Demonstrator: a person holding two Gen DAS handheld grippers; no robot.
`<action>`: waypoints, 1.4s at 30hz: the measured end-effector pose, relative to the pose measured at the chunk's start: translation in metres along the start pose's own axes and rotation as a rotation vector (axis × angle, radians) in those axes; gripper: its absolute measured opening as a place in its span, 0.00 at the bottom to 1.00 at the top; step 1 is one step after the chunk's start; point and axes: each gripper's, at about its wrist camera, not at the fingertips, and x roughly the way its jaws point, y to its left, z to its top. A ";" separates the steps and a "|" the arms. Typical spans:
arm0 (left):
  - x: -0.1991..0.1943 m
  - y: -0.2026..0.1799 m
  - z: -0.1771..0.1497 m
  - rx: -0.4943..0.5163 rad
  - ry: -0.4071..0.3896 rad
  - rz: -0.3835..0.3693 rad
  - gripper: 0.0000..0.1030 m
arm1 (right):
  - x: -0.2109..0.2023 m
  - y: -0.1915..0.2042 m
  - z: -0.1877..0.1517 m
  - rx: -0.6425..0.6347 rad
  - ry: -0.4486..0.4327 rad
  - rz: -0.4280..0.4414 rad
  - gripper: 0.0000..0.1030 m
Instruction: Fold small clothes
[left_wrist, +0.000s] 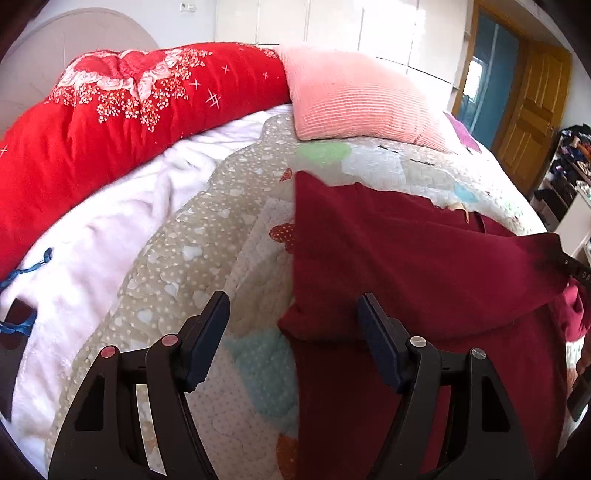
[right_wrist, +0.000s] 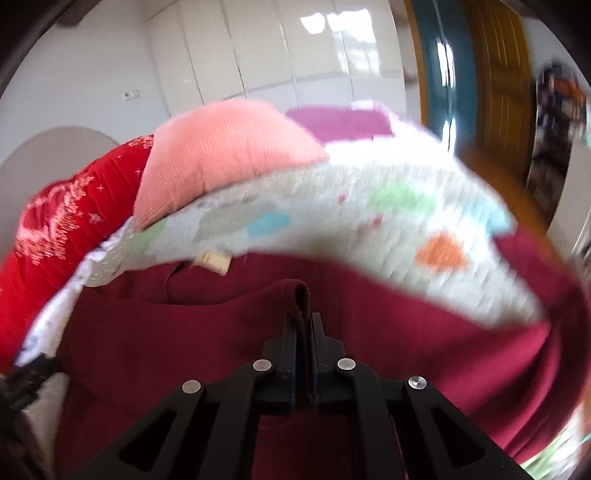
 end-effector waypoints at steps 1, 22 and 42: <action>0.004 -0.001 0.001 -0.004 0.008 -0.002 0.70 | 0.000 0.000 0.004 -0.016 -0.011 -0.037 0.05; 0.062 -0.014 0.026 -0.018 0.119 0.080 0.70 | 0.032 -0.003 -0.013 0.018 0.131 -0.019 0.38; -0.004 -0.040 -0.001 0.014 0.065 0.018 0.72 | -0.005 -0.001 -0.036 0.042 0.213 0.097 0.45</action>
